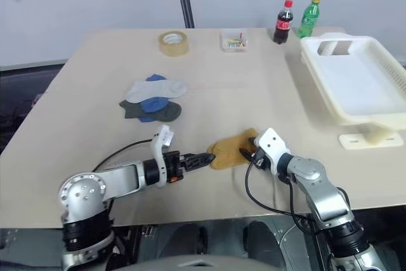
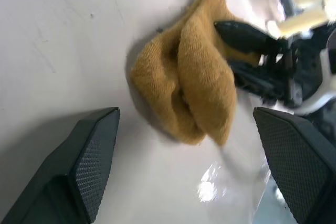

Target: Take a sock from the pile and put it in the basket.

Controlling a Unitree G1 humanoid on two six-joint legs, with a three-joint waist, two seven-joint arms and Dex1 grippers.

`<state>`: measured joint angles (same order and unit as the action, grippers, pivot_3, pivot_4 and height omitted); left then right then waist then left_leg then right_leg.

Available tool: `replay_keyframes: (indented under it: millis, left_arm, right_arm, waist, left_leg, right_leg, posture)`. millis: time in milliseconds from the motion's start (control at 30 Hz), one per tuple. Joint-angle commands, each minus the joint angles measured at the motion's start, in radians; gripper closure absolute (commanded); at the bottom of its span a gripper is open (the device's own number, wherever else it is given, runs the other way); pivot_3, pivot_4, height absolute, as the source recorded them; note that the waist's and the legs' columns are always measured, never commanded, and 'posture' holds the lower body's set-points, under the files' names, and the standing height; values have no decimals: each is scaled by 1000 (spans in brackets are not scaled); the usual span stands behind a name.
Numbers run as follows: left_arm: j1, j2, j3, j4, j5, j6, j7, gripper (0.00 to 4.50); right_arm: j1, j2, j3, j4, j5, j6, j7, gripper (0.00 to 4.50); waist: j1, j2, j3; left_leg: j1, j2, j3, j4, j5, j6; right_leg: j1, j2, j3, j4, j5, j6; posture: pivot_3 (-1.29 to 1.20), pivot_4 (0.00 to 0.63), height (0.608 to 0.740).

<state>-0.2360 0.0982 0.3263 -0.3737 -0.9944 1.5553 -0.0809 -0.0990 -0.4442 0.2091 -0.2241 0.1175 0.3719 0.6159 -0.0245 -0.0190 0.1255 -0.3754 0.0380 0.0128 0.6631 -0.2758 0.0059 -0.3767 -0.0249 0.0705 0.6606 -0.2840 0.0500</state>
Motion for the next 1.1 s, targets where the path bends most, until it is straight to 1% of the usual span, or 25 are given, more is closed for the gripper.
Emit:
replay_keyframes:
  millis: [33, 133, 233, 333, 433, 633, 733, 833, 933, 1100]
  left_arm:
    - [7, -28, -54, 144, 95, 42, 47, 106]
    - [-45, -39, -69, 220, 121, 29, 28, 106]
    - [-75, -43, -57, 262, 111, 42, 0, 106]
    - [-109, -55, -9, 310, 54, 58, -58, 106]
    - [-141, -49, 12, 350, 29, 40, -120, 106]
    - [-164, -62, 36, 328, -84, 59, -228, 106]
    - [-162, -81, 48, 316, -135, 59, -244, 106]
    - [-178, -124, 100, 326, -175, 38, -223, 106]
    - [-196, -140, 124, 337, -181, -11, -200, 106]
    - [-180, -152, 91, 325, -177, -41, -195, 106]
  right_arm:
    - [-7, 11, 21, 18, -16, 19, -5, 2366]
    - [-27, 22, 31, 25, -18, 20, -3, 2366]
    - [-40, 30, 31, 34, -25, 19, -3, 2366]
    - [-47, 37, 33, 41, -31, 17, -7, 2366]
    - [-47, 46, 35, 41, -33, 19, -14, 2366]
    - [-49, 48, 32, 41, -35, 22, -13, 2366]
    - [-51, 46, 29, 44, -35, 21, -11, 2366]
    - [-55, 47, 29, 48, -36, 20, -11, 2366]
    - [-61, 48, 28, 51, -34, 23, -10, 2366]
    - [-58, 41, 23, 45, -33, 22, -8, 2366]
  waist:
    - [1, 0, 0]
    - [8, -1, -1]
    - [9, -1, -1]
    - [10, -1, 0]
    - [9, -2, 1]
    - [5, -7, 13]
    - [4, -8, 20]
    - [3, -8, 24]
    - [3, -8, 28]
    - [3, -9, 29]
  left_leg:
    - [0, 0, 0, 0, 0, 0]
    - [0, -1, 0, 1, 0, 0]
    - [-1, -1, 0, 1, 0, 0]
    - [-3, -1, -2, 1, 0, 0]
    - [-4, -1, -3, 0, 0, 0]
    - [-7, -1, -3, -2, 0, 0]
    - [-7, 0, -4, -4, 0, 0]
    - [-7, 0, -4, -5, 0, 0]
    - [-7, 0, -5, -5, 0, -1]
    - [-8, -1, -5, -5, 0, -1]
  right_leg:
    - [0, 0, 0, 0, 0, 0]
    - [0, -1, 0, 0, 0, 1]
    - [0, -1, -1, -1, 0, 1]
    - [0, -1, -2, -3, 0, 0]
    - [-1, -1, -3, -3, 0, 0]
    - [-2, -1, -4, -4, 1, 2]
    - [-3, -1, -4, -5, 2, 4]
    - [-3, -2, -5, -5, 2, 4]
    - [-3, -3, -5, -5, 2, 4]
    - [-3, -2, -6, -6, 2, 4]
  posture:
    - [0, 150, 740]
    - [0, 150, 740]
    - [0, 150, 740]
    - [0, 150, 740]
    - [0, 150, 740]
    - [0, 150, 740]
    - [0, 150, 740]
    - [0, 150, 740]
    - [0, 150, 740]
    - [0, 150, 740]
